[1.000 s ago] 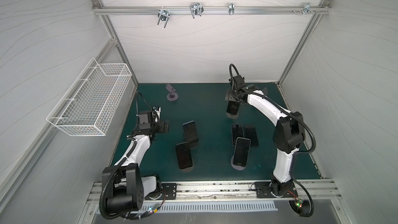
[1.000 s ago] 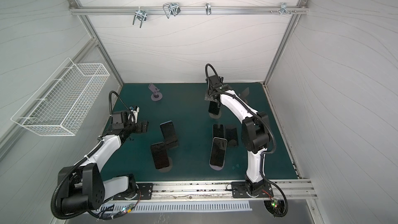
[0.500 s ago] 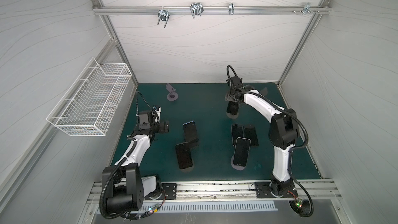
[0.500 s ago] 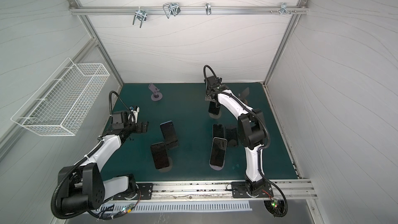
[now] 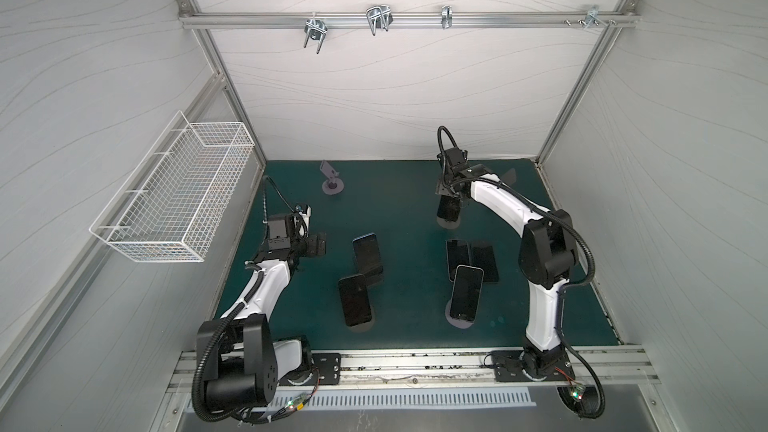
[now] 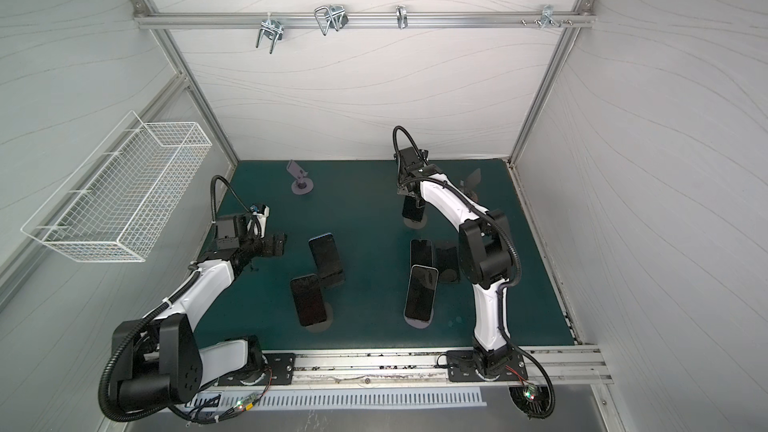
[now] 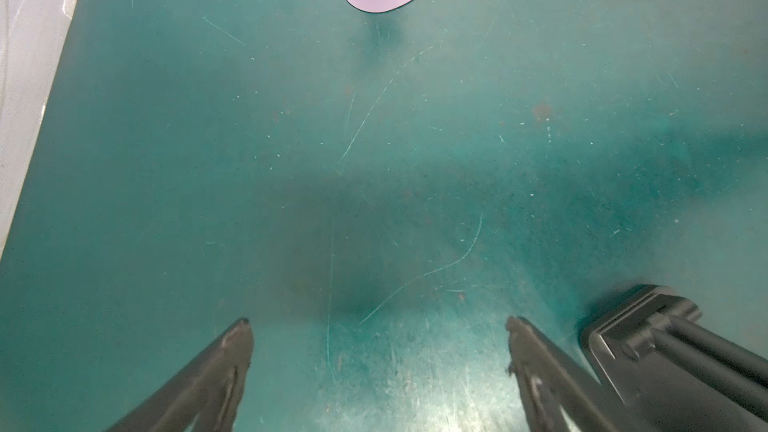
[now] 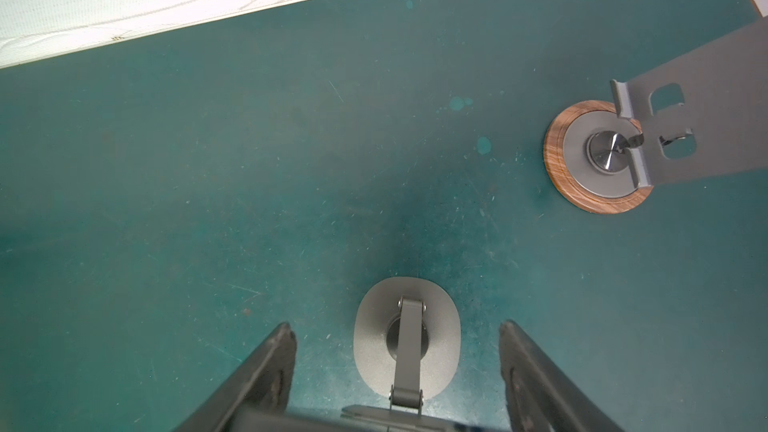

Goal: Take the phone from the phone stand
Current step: 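Lower the right gripper onto the black phone and close on it, then lift the black phone off the grey stand and carry it nearer the robot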

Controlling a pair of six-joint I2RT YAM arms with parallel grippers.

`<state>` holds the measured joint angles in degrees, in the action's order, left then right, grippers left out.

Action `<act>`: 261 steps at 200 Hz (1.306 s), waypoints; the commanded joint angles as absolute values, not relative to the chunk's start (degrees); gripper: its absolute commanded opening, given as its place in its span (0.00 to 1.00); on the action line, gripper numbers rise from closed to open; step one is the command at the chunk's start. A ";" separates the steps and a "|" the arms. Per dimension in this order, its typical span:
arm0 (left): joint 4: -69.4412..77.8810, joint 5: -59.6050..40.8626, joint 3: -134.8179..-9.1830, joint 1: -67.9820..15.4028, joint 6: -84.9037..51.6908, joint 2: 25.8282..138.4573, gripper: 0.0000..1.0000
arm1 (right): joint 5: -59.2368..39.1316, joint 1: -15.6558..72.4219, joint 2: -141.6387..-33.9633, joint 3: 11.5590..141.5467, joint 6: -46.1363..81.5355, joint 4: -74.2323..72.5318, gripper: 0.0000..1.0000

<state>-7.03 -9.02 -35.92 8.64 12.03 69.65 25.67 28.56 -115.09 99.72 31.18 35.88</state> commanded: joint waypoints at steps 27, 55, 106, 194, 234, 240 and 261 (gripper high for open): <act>-6.03 -9.67 -37.63 8.90 13.12 70.00 0.97 | 24.43 29.59 -109.98 99.42 28.82 35.22 0.74; -5.89 -9.83 -37.53 8.94 13.18 69.80 0.97 | 24.61 30.48 -108.90 100.11 27.55 36.11 0.73; -5.80 -9.90 -37.48 8.91 13.18 69.77 0.97 | 24.34 32.57 -106.58 101.16 26.47 39.16 0.73; -5.84 -9.85 -37.47 8.96 13.18 69.72 0.96 | 21.73 38.49 -101.53 101.16 25.90 43.95 0.73; -5.80 -9.80 -37.46 8.96 13.18 69.74 0.96 | 19.44 40.54 -99.45 98.98 27.55 44.27 0.71; -5.80 -9.73 -37.36 8.94 13.21 69.65 0.96 | 19.34 40.77 -99.41 98.83 27.83 44.70 0.71; -5.80 -9.67 -37.44 8.96 13.18 69.77 0.96 | 18.16 41.89 -98.98 98.06 28.81 45.22 0.72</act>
<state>-7.01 -9.06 -35.92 8.64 12.03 69.65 19.81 40.49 -101.60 99.29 27.05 43.83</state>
